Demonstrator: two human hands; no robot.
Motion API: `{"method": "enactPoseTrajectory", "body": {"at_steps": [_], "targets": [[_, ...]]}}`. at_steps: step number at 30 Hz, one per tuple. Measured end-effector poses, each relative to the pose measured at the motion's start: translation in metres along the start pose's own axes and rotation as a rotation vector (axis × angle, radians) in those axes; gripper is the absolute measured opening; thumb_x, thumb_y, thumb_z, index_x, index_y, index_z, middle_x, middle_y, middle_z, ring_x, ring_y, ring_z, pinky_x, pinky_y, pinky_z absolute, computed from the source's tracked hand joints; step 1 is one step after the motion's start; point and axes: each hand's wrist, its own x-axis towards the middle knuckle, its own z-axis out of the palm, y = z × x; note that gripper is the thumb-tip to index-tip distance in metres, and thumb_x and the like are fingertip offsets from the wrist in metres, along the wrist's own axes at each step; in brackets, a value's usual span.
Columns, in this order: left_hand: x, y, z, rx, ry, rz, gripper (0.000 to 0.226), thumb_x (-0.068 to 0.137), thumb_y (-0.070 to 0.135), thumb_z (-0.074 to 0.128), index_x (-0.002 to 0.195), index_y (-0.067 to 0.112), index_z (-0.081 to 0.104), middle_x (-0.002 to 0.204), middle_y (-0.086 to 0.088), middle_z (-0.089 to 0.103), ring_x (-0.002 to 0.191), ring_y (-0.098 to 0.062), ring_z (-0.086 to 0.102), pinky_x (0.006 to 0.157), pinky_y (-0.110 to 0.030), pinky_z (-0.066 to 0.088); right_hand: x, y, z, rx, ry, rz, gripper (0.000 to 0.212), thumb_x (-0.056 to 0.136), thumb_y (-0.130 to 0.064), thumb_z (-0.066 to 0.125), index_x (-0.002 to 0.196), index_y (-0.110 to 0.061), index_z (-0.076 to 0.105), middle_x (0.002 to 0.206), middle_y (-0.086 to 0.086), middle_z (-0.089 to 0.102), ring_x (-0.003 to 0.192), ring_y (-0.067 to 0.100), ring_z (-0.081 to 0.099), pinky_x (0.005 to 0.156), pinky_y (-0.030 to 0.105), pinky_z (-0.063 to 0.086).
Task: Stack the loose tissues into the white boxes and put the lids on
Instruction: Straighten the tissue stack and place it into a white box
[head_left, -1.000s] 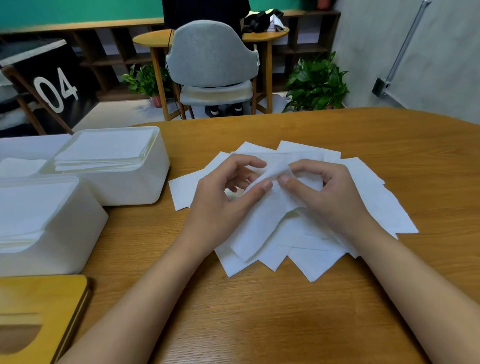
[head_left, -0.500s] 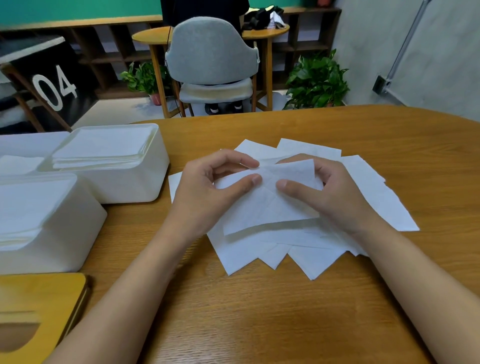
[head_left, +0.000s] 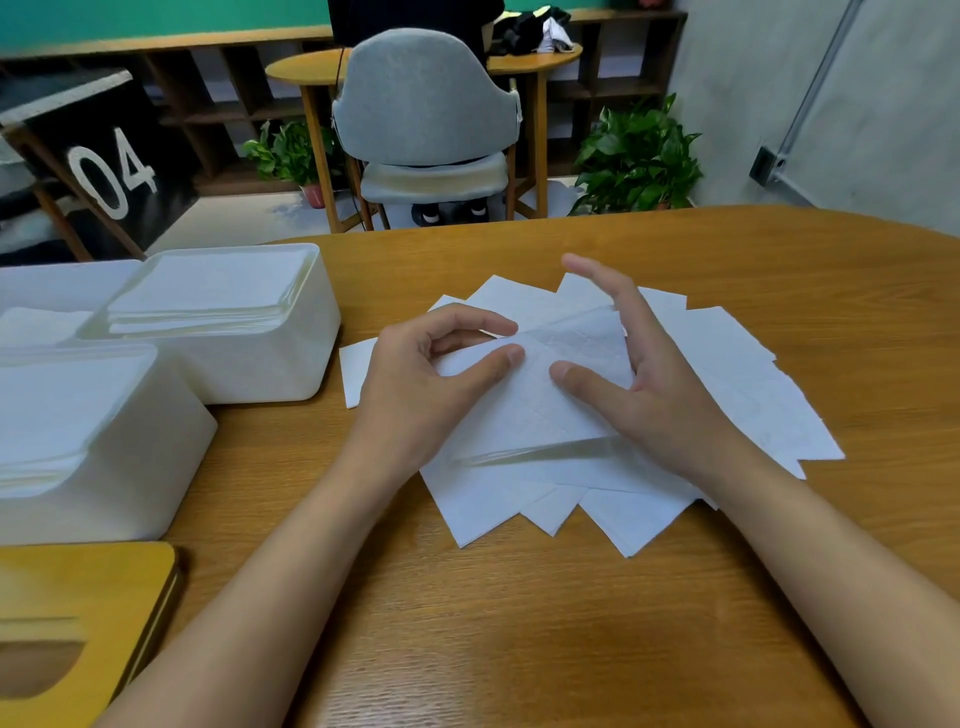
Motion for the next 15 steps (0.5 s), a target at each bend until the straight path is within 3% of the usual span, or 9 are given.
{"method": "enactPoseTrajectory", "body": {"at_steps": [2,6,9,11,13,15], "targets": [[-0.0005,-0.0009,0.0014,0.02,0.009,0.017,0.016,0.09,0.021,0.084,0.105,0.023,0.079,0.109,0.013,0.077,0.106,-0.006,0.072,0.094,-0.032,0.058,0.0006,-0.001,0.0006,-0.008,0.017,-0.026,0.07,0.101,-0.016,0.068,0.158,-0.036,0.032,0.158,-0.036,0.032,0.147,-0.016,0.023,0.113,0.005,0.024],[0.0012,-0.0017,0.0008,0.067,0.013,-0.043,0.028,0.095,0.035,0.076,0.122,0.034,0.07,0.126,0.02,0.068,0.12,0.002,0.061,0.094,-0.019,0.047,0.0023,0.0002,-0.0013,0.057,0.097,-0.076,0.069,0.1,-0.002,0.066,0.156,-0.025,0.033,0.157,-0.027,0.034,0.143,-0.014,0.03,0.109,0.006,0.03],[0.0018,-0.0011,-0.001,0.011,-0.087,-0.152,0.03,0.098,0.039,0.072,0.127,0.043,0.068,0.126,0.018,0.065,0.117,0.002,0.058,0.098,-0.022,0.05,0.0039,0.0011,-0.0042,0.107,0.142,-0.069,0.066,0.099,0.0,0.066,0.153,-0.024,0.036,0.153,-0.025,0.036,0.137,-0.015,0.037,0.104,0.007,0.036],[-0.0001,0.0002,0.0002,0.001,-0.062,-0.143,0.03,0.097,0.03,0.075,0.126,0.038,0.07,0.119,0.011,0.065,0.096,0.007,0.058,0.08,-0.016,0.052,0.0035,0.0009,-0.0052,0.158,0.137,-0.026,0.065,0.1,-0.006,0.068,0.151,-0.032,0.039,0.153,-0.025,0.04,0.138,-0.005,0.044,0.106,0.016,0.044],[-0.0003,0.0006,0.0014,-0.034,0.006,-0.121,0.031,0.095,0.019,0.077,0.125,0.028,0.071,0.115,0.009,0.067,0.083,0.009,0.061,0.063,-0.013,0.051,0.0033,0.0016,-0.0063,0.189,0.077,0.022,0.056,0.099,-0.015,0.072,0.145,-0.038,0.05,0.147,-0.019,0.052,0.132,0.013,0.056,0.107,0.039,0.051],[0.0005,-0.0008,0.0012,-0.071,0.031,-0.111,0.029,0.094,0.016,0.078,0.122,0.022,0.072,0.114,0.003,0.072,0.081,-0.001,0.069,0.06,-0.017,0.053,0.0026,0.0012,-0.0074,0.157,0.012,0.061,0.035,0.098,-0.016,0.072,0.129,-0.031,0.07,0.131,-0.014,0.069,0.123,0.012,0.064,0.106,0.04,0.052]]}}
